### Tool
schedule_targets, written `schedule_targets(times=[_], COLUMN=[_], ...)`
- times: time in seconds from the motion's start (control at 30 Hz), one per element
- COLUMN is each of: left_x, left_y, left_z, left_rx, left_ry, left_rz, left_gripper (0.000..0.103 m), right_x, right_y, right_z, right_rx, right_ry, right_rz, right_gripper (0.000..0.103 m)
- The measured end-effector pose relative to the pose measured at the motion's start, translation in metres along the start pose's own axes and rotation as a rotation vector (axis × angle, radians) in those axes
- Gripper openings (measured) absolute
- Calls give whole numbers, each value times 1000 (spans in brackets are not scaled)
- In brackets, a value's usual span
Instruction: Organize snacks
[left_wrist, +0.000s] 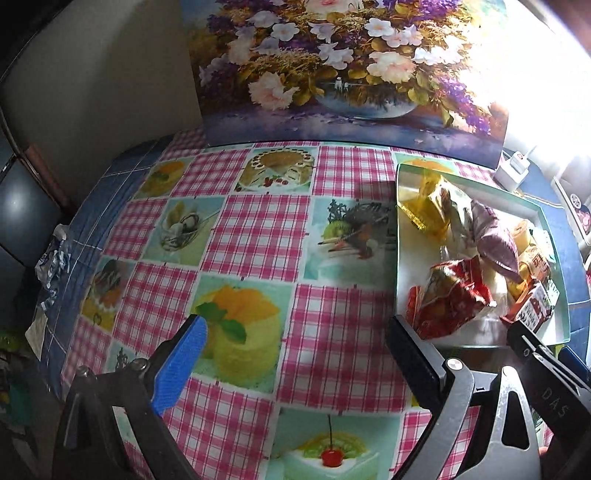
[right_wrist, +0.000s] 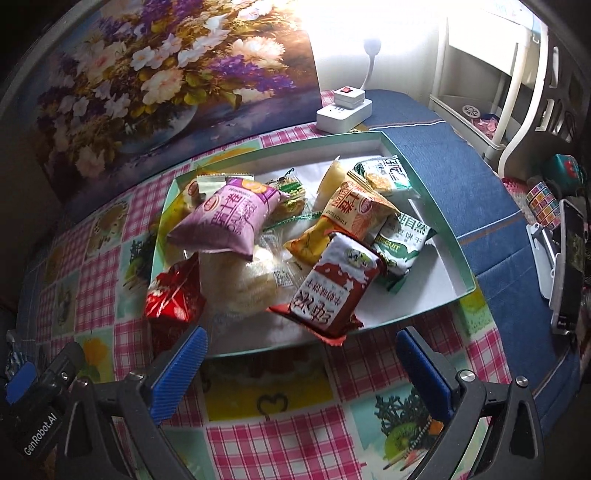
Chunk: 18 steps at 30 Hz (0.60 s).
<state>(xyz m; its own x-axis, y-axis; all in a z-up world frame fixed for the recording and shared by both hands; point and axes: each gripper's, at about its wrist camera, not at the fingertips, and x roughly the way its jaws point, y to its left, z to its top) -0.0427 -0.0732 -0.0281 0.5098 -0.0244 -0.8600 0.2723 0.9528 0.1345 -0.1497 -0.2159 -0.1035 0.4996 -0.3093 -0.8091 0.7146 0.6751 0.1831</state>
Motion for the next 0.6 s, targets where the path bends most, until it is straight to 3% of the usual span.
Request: schedule_targets(times=[0.6], left_x=[1], left_y=[17], left_z=[-15], left_rx=[-27], left_ry=[23], left_rz=[7], left_gripper=[97], right_x=[-12], right_y=[2], right_z=[-11], right_rx=[-24], right_ry=[-16], right_rz=[-9], right_gripper=[103])
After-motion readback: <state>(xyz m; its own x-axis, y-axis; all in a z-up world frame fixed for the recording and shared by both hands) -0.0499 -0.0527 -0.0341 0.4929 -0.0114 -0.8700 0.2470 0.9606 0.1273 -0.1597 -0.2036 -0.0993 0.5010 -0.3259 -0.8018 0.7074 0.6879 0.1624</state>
